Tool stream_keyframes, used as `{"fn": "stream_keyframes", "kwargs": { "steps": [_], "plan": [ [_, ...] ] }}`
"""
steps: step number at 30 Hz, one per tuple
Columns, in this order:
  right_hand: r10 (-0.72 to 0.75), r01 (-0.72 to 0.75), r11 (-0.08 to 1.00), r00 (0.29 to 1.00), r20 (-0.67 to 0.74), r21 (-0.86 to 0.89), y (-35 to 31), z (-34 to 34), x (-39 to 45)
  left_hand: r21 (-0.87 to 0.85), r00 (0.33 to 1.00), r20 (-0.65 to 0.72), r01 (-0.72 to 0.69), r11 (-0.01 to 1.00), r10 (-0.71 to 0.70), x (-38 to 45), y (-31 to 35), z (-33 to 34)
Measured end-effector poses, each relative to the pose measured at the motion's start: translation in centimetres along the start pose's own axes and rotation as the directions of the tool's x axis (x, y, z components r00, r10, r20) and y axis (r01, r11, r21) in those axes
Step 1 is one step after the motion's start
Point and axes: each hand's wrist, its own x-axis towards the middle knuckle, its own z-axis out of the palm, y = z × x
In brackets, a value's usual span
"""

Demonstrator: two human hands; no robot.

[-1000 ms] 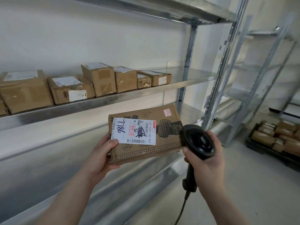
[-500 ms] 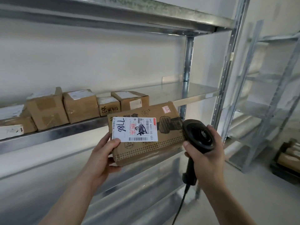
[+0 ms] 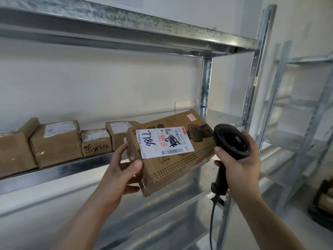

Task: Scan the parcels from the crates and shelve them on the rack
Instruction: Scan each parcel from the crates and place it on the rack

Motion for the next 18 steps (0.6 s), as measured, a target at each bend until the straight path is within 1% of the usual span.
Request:
{"fn": "stream_keyframes", "kwargs": {
  "steps": [3,7,10,13,18],
  "plan": [
    [-0.012,0.012,1.000,1.000,-0.013,0.017,-0.2,1.0,1.7,-0.090,0.999,-0.017,-0.038,0.995,0.037,1.6,-0.1,0.1],
    [-0.034,0.033,0.999,0.999,0.009,0.028,-0.3,2.6,4.1,-0.101,0.996,-0.067,-0.070,0.992,0.063,2.8,-0.2,0.6],
    [-0.032,0.031,0.996,0.999,0.022,0.078,-0.5,3.8,6.3,-0.124,0.988,-0.098,-0.127,0.984,0.116,3.6,0.2,1.3],
    [-0.050,0.043,0.992,0.997,0.056,0.120,-0.6,5.3,8.9,-0.119,0.981,-0.133,-0.157,0.980,0.141,4.7,0.5,2.0],
    [-0.041,0.006,0.982,0.982,0.182,0.191,0.8,7.3,13.8,-0.030,0.949,-0.244,-0.216,0.976,0.202,6.3,0.4,4.0]
  ]
}}
